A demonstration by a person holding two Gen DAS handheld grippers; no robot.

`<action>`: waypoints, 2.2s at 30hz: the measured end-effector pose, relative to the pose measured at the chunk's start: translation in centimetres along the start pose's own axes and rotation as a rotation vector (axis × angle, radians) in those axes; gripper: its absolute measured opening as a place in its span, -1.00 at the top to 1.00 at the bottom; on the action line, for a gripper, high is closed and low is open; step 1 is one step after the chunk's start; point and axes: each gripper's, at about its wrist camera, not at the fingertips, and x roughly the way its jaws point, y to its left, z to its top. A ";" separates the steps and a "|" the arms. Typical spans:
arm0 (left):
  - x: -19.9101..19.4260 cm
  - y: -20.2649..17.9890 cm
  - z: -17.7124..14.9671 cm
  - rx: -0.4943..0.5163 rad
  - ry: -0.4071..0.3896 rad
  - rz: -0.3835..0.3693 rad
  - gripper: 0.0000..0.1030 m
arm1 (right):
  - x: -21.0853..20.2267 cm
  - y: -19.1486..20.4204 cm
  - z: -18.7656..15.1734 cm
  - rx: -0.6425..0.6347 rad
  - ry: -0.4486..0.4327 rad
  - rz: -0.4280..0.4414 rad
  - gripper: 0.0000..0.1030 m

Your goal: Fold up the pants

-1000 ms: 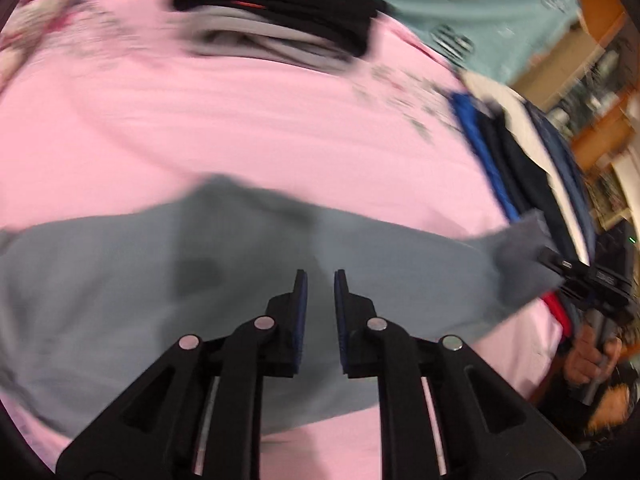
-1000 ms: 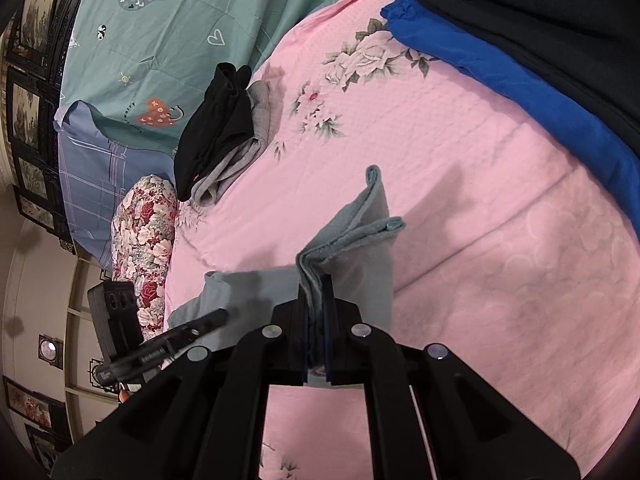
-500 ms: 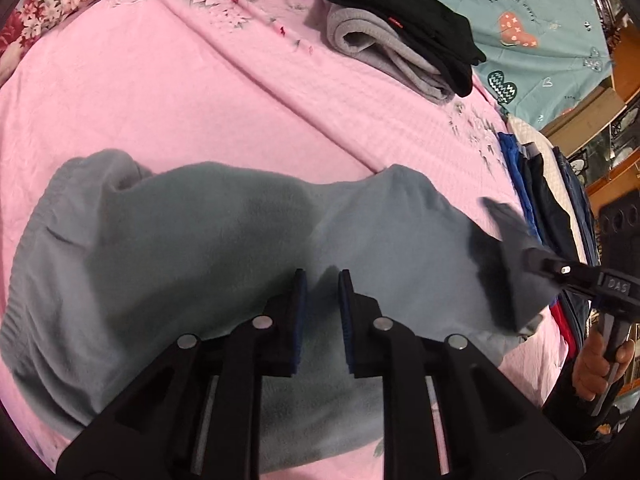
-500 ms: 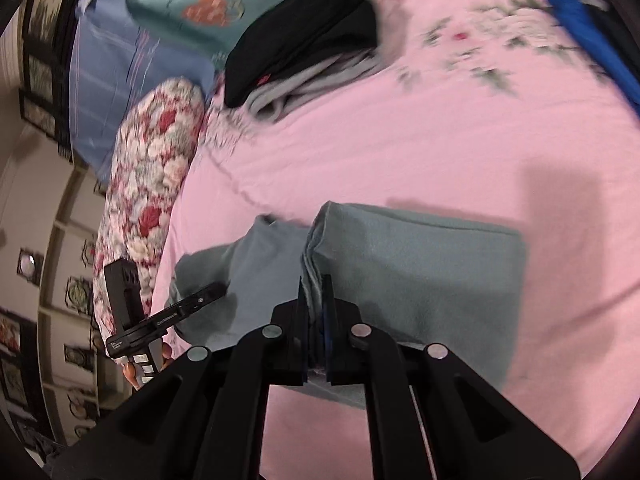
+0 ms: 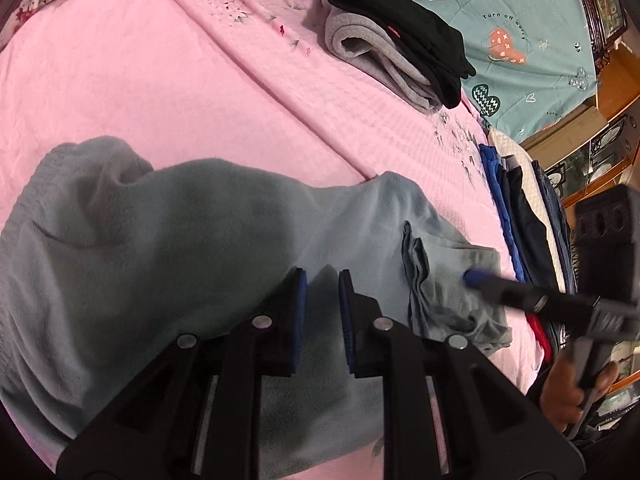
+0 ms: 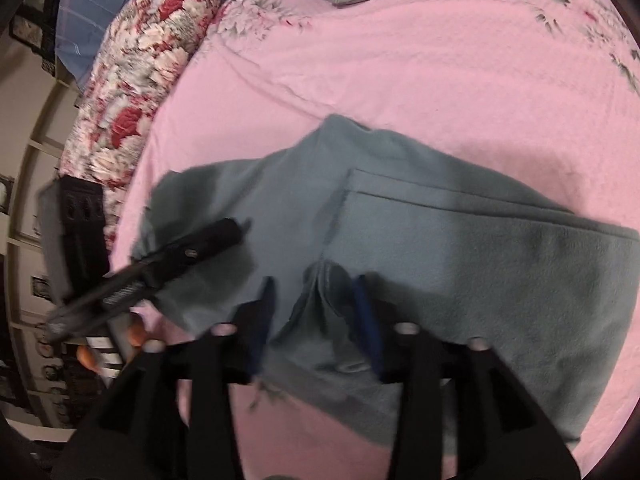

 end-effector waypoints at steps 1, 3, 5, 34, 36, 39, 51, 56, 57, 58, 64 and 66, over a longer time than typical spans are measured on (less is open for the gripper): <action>0.0 0.0 0.0 -0.001 0.000 0.000 0.67 | -0.8 0.2 0.2 0.003 -0.025 0.017 0.11; 0.0 0.1 0.0 -0.005 0.001 -0.005 0.67 | -3.0 0.3 0.8 0.000 -0.127 0.002 0.11; 0.0 0.2 0.0 -0.009 0.002 -0.010 0.67 | -4.0 0.4 1.4 -0.018 -0.199 -0.091 0.18; -10.8 4.8 -5.5 -0.421 -0.069 0.112 -0.32 | -9.1 -3.7 -9.6 -0.016 -0.224 0.064 0.08; -10.4 4.5 -5.6 -0.416 -0.063 0.138 -0.32 | -9.5 -4.1 -10.1 -0.010 -0.229 0.066 0.08; -9.3 4.7 -4.9 -0.412 -0.066 0.178 -0.32 | -10.4 -4.7 -11.0 -0.005 -0.252 0.070 0.08; -5.2 6.0 0.5 -0.354 -0.097 0.248 0.75 | -10.9 -4.6 -11.6 0.014 -0.262 0.082 0.08; -7.6 4.8 -0.9 -0.323 -0.216 0.242 0.76 | -10.4 -4.5 -11.6 0.021 -0.248 0.061 0.08; -8.3 4.4 -1.3 -0.311 -0.239 0.231 0.76 | -10.2 -4.5 -11.5 0.027 -0.241 0.055 0.08; -8.9 4.2 -1.6 -0.306 -0.255 0.221 0.76 | -9.9 -4.5 -11.3 0.033 -0.233 0.050 0.08; -10.2 3.2 -2.1 -0.269 -0.269 0.195 0.76 | -7.8 -2.9 -9.4 0.001 -0.179 0.015 0.08; -10.1 3.0 -2.1 -0.256 -0.273 0.200 0.76 | -6.9 -1.9 -8.3 -0.029 -0.162 -0.002 0.08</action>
